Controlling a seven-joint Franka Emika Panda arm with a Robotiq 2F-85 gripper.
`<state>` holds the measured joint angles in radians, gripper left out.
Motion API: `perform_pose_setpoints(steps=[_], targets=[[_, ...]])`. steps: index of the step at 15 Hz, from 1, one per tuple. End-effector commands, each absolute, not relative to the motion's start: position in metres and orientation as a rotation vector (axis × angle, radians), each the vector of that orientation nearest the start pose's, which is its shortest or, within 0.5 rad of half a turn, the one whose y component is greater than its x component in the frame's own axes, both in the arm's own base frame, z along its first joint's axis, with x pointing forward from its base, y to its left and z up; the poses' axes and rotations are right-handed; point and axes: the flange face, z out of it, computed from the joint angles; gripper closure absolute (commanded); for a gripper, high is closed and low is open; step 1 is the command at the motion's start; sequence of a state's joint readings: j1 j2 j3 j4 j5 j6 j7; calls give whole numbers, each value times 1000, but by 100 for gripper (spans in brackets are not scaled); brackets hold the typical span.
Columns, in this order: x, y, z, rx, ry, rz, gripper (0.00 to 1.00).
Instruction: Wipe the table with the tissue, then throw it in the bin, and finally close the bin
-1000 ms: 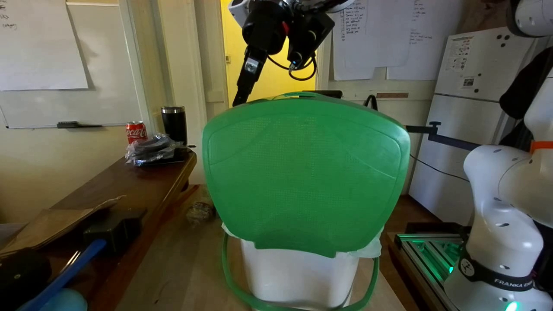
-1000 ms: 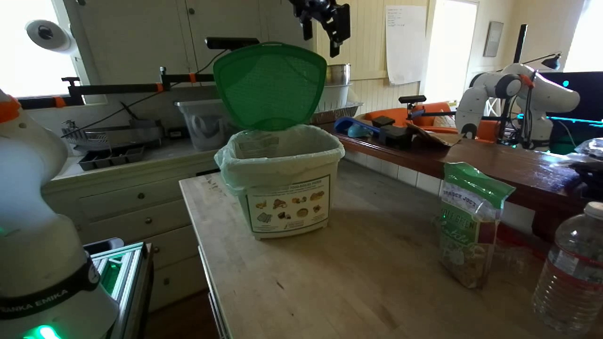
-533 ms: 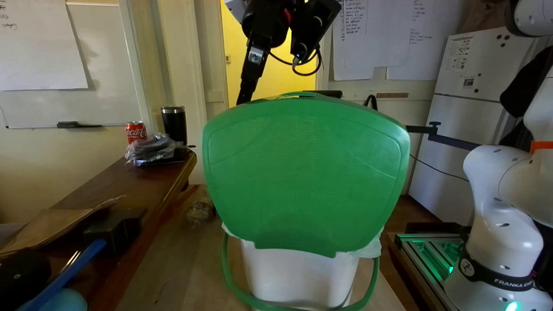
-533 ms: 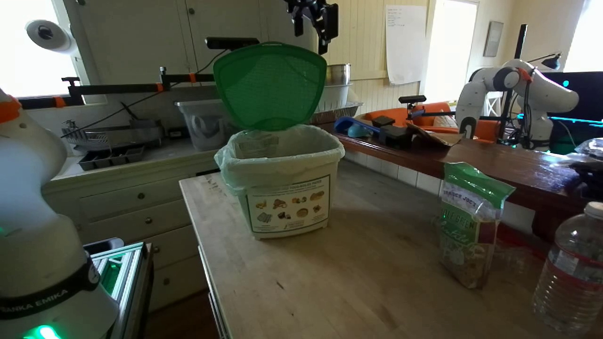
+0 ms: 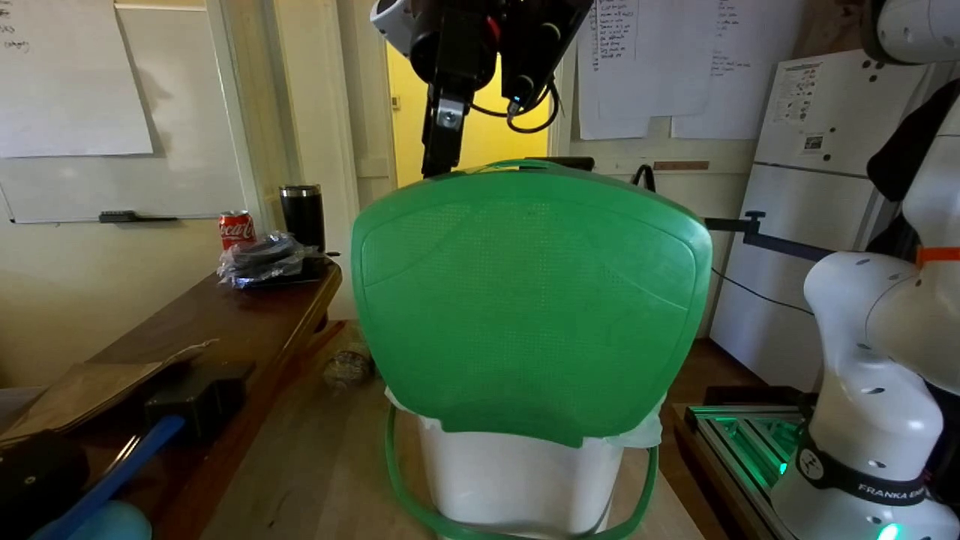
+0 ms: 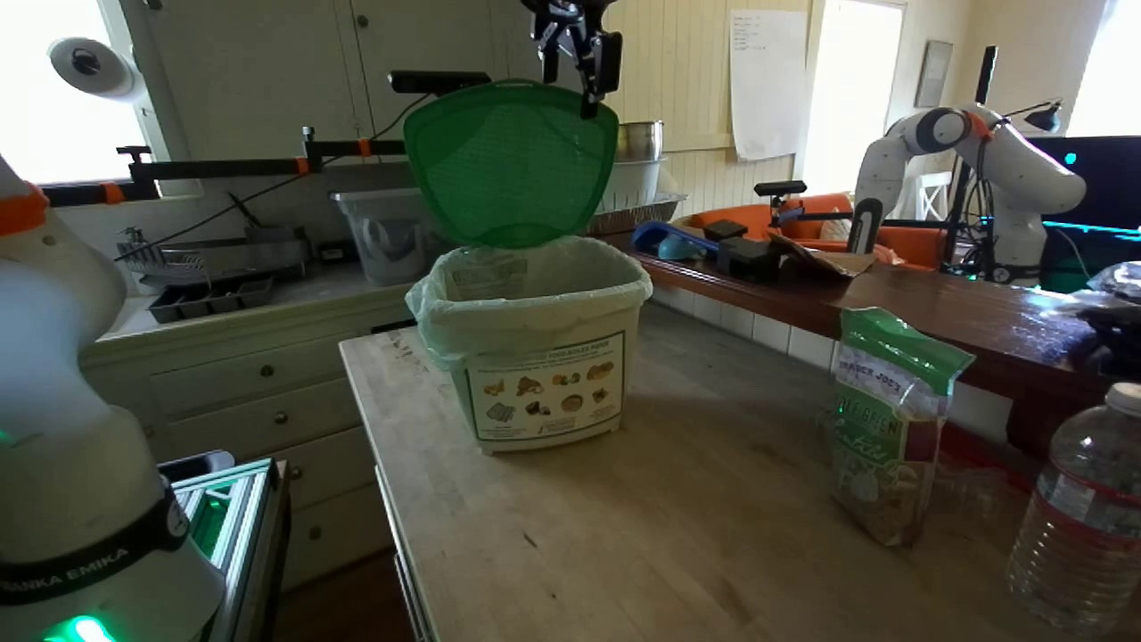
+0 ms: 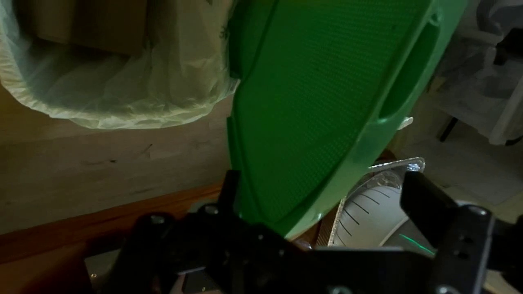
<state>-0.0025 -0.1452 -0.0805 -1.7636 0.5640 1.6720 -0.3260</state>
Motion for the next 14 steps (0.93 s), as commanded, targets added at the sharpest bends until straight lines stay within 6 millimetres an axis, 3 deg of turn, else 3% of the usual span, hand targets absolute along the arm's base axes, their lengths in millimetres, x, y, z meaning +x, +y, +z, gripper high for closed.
perform_pose_setpoints(steps=[1,14], targets=[[522,10,635,-2627,-251,-128,0],[513,-2,632,-2936,-312,-94,0]])
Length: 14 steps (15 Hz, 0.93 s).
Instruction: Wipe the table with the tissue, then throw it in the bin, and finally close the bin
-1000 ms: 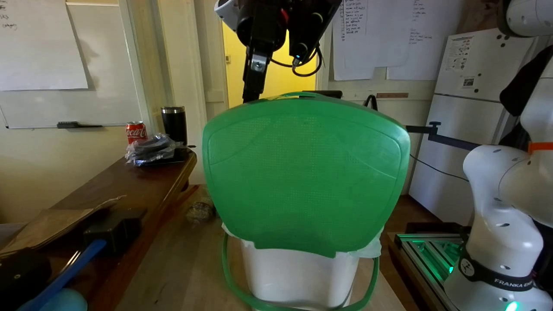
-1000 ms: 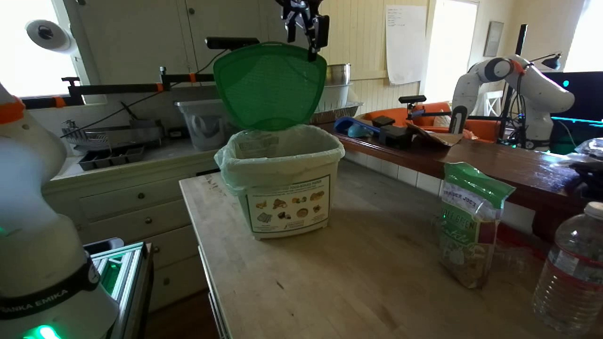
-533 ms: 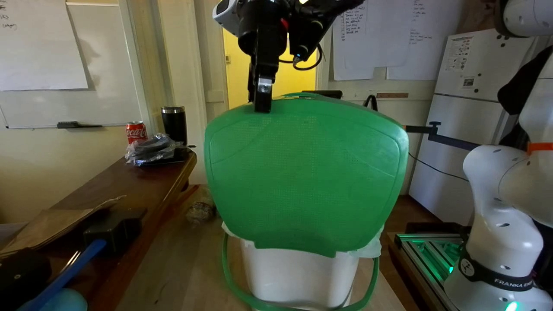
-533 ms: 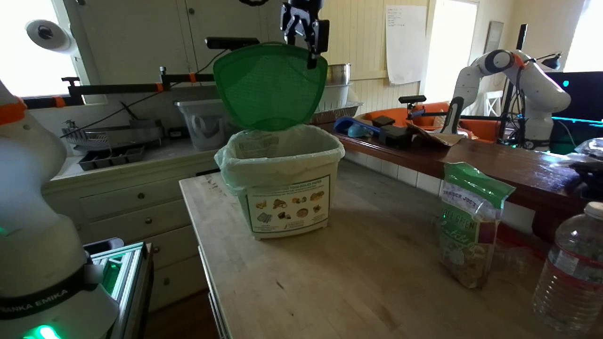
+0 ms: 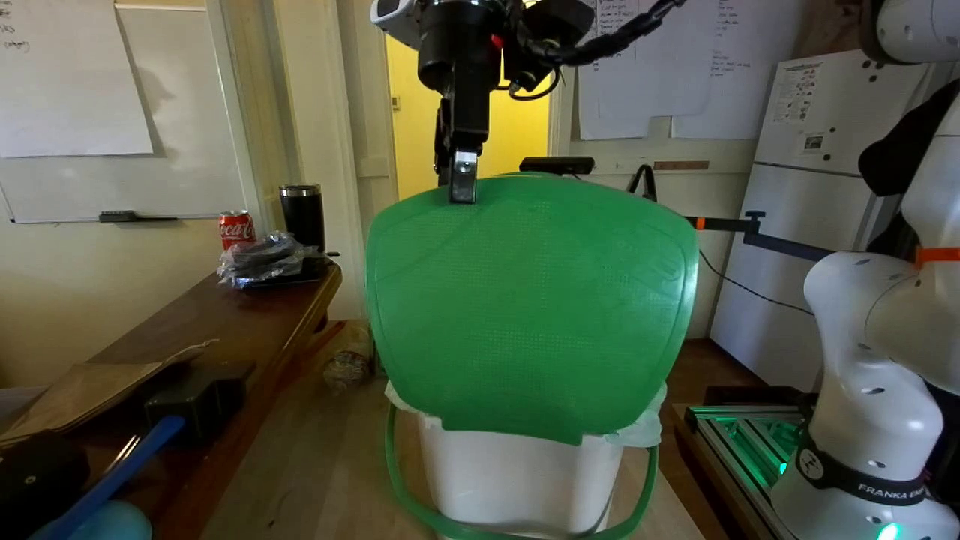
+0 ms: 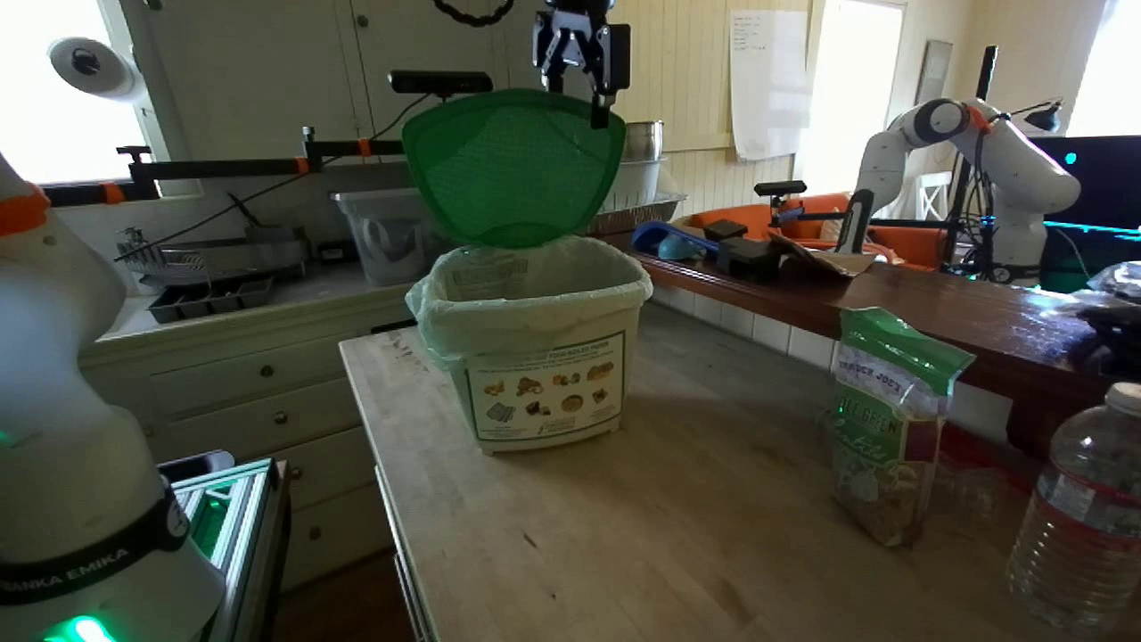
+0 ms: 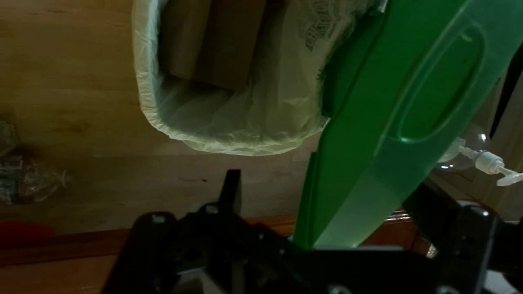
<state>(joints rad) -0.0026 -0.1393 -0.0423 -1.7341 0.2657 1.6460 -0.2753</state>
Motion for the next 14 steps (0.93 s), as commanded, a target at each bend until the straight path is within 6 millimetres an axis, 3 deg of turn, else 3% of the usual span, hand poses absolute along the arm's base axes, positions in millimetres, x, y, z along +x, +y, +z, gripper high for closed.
perform_pose_setpoints(steps=[1,5,9,14], targets=[[512,-4,631,-2962,-320,-87,0],[511,-14,626,-3036,-327,-64,0],[507,-26,633,-3009,-295,-109,0],[498,-35,633,-2933,-316,-302,0]])
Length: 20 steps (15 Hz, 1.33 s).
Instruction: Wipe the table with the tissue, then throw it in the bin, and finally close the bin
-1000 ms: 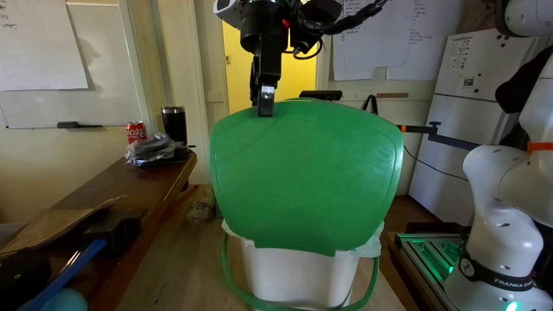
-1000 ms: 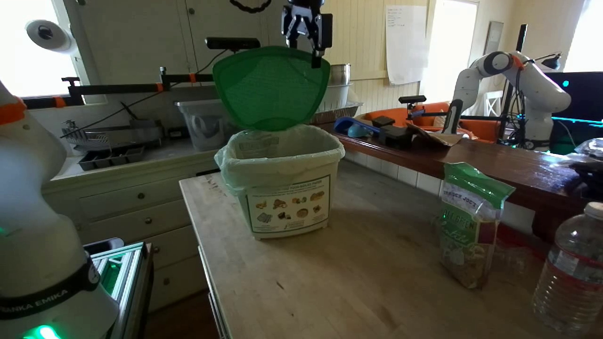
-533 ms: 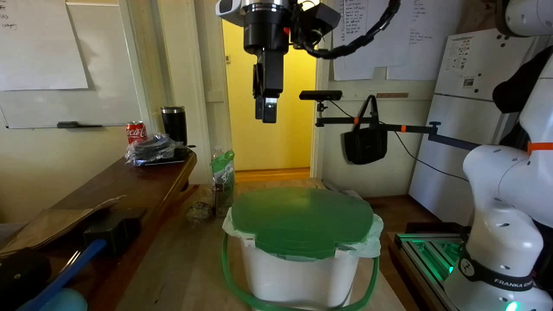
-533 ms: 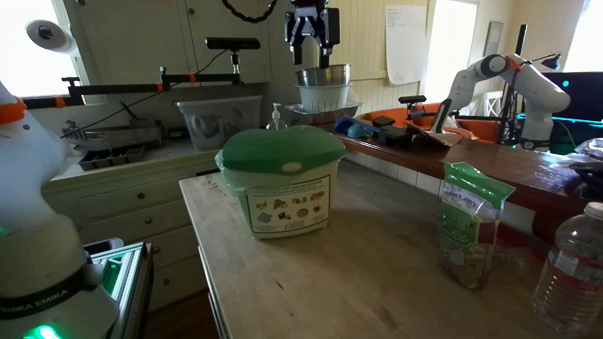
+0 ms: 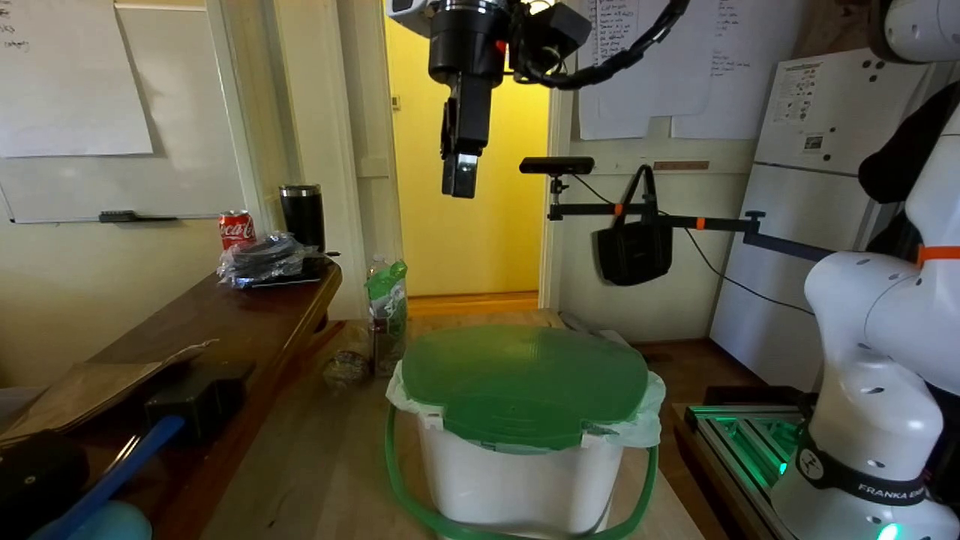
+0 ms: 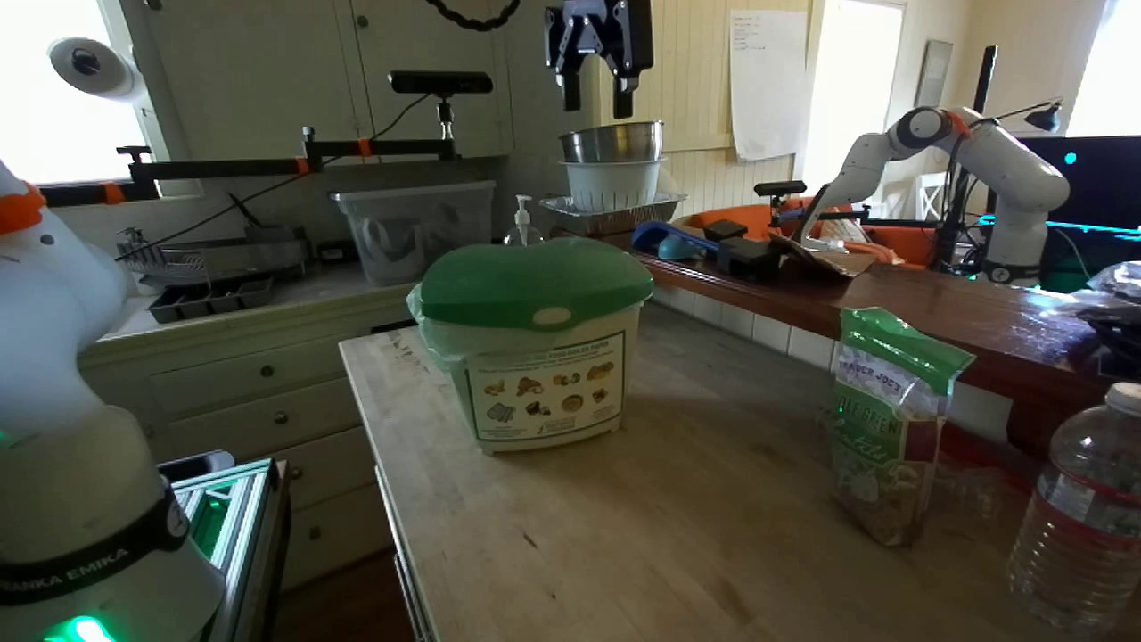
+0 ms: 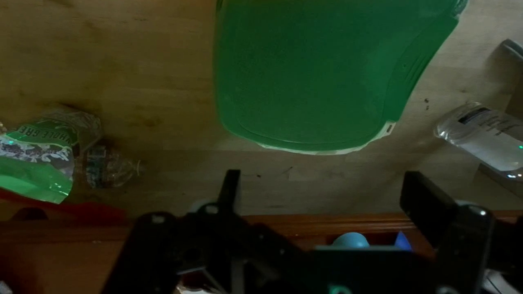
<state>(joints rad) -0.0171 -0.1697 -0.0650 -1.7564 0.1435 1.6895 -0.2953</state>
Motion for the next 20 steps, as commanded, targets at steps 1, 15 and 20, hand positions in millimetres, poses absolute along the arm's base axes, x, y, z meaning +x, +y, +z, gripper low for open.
perform_pose_setpoints(steps=[1,15,20], targets=[[496,-35,632,-2913,-311,-347,0],[461,-43,602,-2874,-286,-352,0],[467,-43,601,-2874,-272,-357,0]])
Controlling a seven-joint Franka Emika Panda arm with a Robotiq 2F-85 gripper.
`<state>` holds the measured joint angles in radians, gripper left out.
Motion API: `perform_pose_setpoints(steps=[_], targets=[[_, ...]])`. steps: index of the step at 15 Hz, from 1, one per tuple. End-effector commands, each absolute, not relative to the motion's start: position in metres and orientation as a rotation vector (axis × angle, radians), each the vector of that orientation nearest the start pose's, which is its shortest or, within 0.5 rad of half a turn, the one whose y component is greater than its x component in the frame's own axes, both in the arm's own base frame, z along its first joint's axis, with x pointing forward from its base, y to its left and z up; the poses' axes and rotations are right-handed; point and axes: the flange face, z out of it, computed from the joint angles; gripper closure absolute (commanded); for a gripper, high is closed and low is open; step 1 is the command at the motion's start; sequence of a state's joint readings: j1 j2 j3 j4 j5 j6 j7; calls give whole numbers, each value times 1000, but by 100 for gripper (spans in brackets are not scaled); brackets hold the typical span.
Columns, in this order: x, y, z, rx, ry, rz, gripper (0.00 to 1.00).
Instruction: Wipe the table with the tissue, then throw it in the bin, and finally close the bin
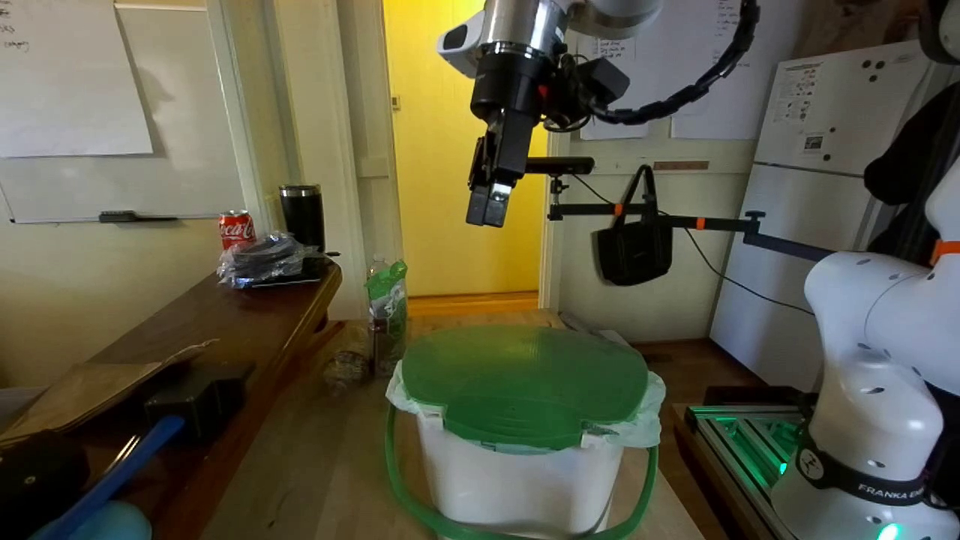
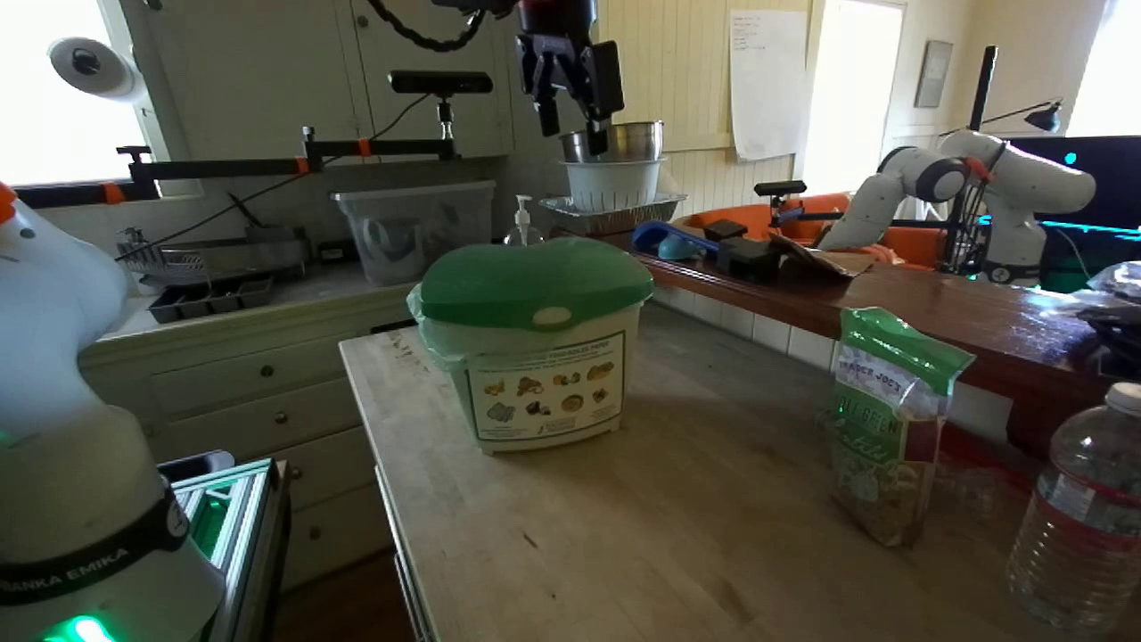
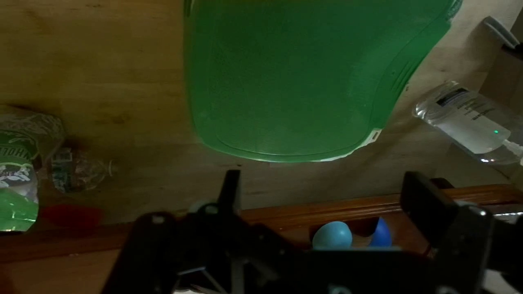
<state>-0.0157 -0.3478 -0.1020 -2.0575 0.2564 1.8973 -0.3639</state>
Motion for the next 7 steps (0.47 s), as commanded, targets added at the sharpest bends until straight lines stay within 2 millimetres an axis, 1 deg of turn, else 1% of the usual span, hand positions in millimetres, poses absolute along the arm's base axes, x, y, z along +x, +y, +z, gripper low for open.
perform_pose_setpoints(steps=[1,7], targets=[[466,-43,600,-2874,-275,-354,0],[464,-43,598,-2873,-282,-351,0]])
